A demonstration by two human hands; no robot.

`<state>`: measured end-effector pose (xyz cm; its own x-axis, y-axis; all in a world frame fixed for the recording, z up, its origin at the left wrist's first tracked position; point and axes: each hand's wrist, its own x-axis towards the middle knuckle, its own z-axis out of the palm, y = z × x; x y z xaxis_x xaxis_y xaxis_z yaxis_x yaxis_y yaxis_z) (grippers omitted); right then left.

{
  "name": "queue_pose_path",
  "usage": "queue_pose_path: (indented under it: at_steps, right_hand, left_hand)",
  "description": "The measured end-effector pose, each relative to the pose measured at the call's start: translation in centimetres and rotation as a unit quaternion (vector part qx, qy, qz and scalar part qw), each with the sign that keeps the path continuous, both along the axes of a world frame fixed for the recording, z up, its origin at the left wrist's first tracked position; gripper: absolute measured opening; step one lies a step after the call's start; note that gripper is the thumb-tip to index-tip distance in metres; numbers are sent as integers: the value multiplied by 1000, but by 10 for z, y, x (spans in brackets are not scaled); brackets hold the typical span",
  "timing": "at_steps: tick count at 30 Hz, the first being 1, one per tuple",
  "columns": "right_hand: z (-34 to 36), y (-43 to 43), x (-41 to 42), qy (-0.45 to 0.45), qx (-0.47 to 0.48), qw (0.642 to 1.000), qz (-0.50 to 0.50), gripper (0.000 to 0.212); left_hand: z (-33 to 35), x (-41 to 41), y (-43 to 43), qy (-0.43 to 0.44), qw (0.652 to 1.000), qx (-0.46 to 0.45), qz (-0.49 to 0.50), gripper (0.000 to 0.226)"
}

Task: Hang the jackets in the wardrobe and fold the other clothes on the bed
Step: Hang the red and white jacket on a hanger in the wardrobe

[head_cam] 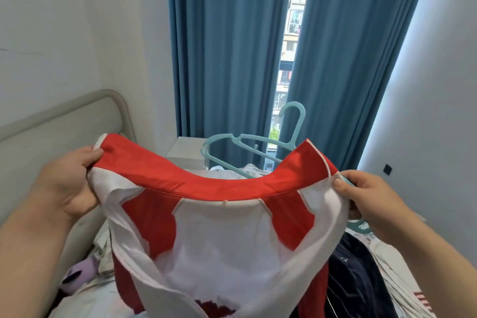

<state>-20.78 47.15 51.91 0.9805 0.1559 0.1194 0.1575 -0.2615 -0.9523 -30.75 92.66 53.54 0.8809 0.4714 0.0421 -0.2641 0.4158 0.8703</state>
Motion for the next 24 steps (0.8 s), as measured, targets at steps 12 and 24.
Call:
queue_pose_path:
  at_steps: [12, 24]
  right_hand:
    - [-237, 18, 108, 191, -109, 975, 23, 26]
    - [-558, 29, 248, 274, -86, 956, -58, 24]
  left_hand:
    - [-257, 121, -45, 269, 960, 60, 36, 29]
    - [-566, 280, 1, 301, 921, 234, 87, 23]
